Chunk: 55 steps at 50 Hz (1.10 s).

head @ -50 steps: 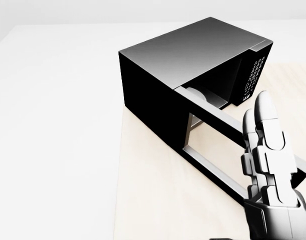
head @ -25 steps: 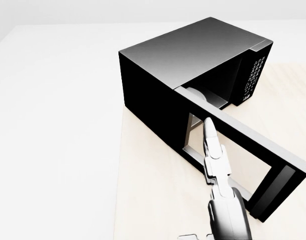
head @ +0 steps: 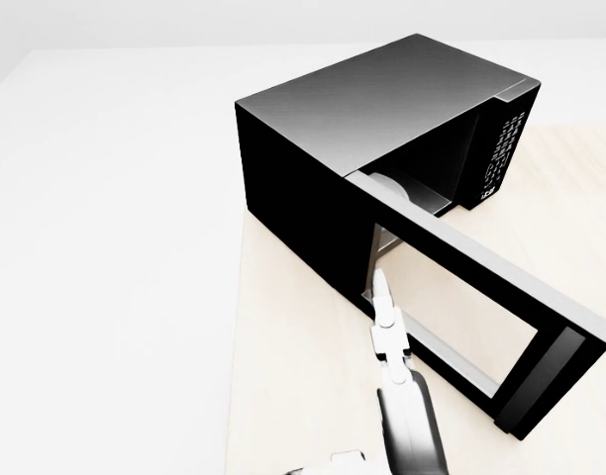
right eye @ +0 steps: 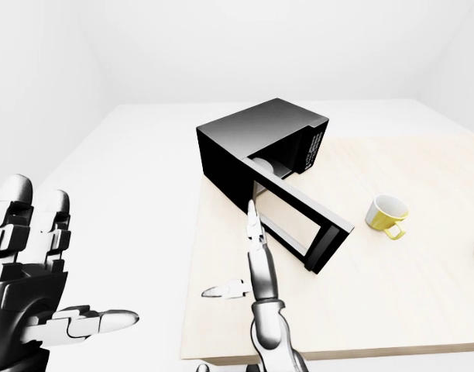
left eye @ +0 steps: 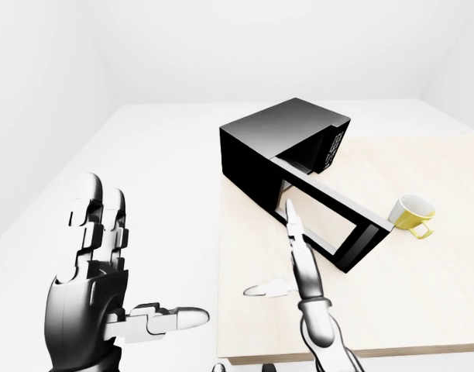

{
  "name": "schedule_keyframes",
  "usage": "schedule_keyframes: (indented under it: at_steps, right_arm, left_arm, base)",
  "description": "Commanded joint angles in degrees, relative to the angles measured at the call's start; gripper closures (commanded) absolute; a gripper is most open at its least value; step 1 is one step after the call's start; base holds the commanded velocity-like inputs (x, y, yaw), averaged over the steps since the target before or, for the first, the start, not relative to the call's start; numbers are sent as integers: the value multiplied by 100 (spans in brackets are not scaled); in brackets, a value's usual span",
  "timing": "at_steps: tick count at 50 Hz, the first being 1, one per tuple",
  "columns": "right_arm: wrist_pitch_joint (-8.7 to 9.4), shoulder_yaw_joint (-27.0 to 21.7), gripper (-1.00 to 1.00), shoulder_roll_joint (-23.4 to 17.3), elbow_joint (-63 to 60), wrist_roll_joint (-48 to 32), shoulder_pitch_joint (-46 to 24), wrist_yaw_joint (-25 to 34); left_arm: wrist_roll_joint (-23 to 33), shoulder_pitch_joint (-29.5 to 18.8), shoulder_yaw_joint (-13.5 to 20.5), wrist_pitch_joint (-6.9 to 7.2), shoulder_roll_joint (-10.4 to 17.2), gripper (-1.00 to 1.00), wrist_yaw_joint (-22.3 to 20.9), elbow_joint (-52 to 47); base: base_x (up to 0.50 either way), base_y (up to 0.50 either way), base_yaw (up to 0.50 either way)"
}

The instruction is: Close the microwave.

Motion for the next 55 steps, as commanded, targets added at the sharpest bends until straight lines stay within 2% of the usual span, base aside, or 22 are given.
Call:
schedule_keyframes:
  at_steps: [1,7,32,39,47,49,55]
  right_arm:
    - [0,-253,-100,224,888,-109,-277,-50]
    - [0,-314,-100,294,1121,-142,-346,-45]
    - [0,-373,-100,351,1223,-209,-411,-26]
    - [0,-406,-100,355,1054,-221,-451,5]
    - [0,-490,-100,377,1120,-224,-522,12]
    - [0,-526,-100,408,1047,-221,-597,34]
    - [0,-537,-100,456,982,-212,-704,56]
  left_arm:
    - [9,20,-20,-20,-2,-100,-9,0]
    - [12,-6,-11,19,-3,-100,-11,0]
    - [41,-20,-14,38,-19,-100,-27,0]
    - [56,12,-42,0,-22,-100,-32,0]
    - [56,-5,-34,24,-26,-100,-38,0]
    - [74,34,-63,-21,-27,-100,-33,0]
    - [90,24,-81,-2,-24,-100,-33,0]
  base:
    - [0,0,0]
    - [0,0,0]
    - [0,0,0]
    - [0,0,0]
    - [0,0,0]
    - [0,0,0]
    - [0,0,0]
